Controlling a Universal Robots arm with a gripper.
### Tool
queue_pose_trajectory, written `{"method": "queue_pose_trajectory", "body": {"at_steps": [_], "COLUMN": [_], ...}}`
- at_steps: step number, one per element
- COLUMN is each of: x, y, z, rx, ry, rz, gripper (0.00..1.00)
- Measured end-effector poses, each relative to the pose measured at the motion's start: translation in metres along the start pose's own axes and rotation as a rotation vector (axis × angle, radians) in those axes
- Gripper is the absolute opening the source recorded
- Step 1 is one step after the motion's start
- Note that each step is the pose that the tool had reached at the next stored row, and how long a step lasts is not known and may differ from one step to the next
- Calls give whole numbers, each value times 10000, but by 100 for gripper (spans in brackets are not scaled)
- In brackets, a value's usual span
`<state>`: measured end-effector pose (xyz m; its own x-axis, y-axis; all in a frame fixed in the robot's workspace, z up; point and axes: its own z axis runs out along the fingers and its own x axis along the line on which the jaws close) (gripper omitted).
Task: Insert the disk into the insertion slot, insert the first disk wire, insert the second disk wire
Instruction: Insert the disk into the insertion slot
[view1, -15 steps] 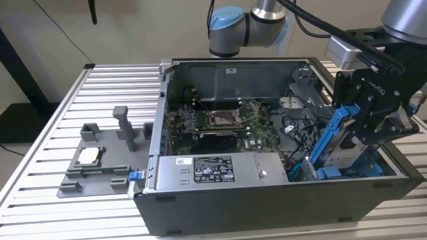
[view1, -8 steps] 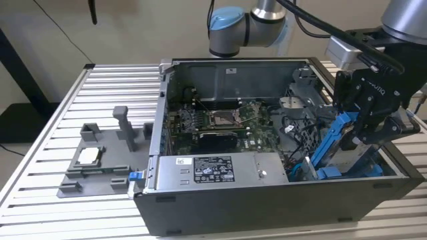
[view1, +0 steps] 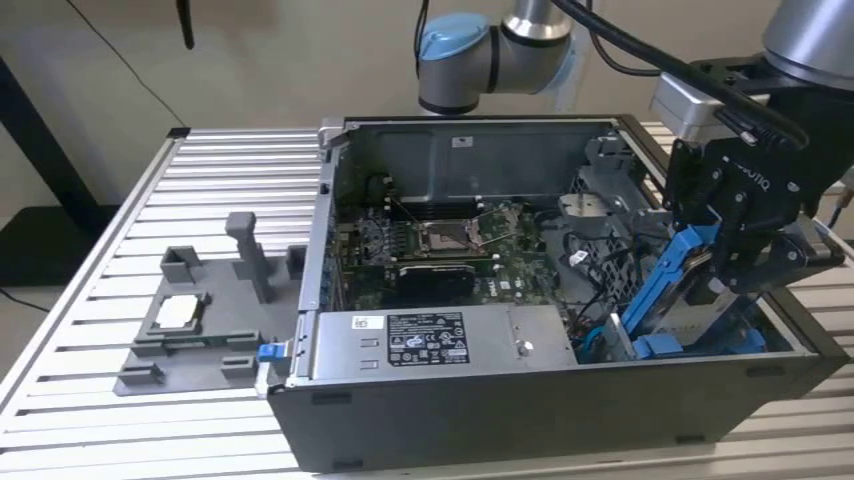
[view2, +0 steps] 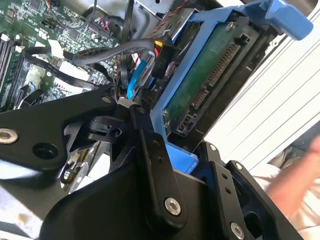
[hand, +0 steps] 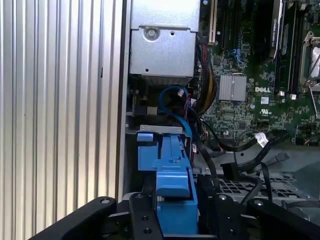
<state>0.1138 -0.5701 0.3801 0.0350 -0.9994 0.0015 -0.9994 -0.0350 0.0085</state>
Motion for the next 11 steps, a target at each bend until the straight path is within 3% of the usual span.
{"method": "queue_pose_trajectory", "body": {"at_steps": [6, 8, 9, 11], "x": [-1, -6, -7, -12], "y": [0, 1, 4, 12], "z": [0, 0, 0, 2], "rx": [0, 2, 10, 24], "ry": [-1, -7, -40, -113], "rz": [0, 21, 55, 111], "gripper": [49, 55, 61, 59]}}
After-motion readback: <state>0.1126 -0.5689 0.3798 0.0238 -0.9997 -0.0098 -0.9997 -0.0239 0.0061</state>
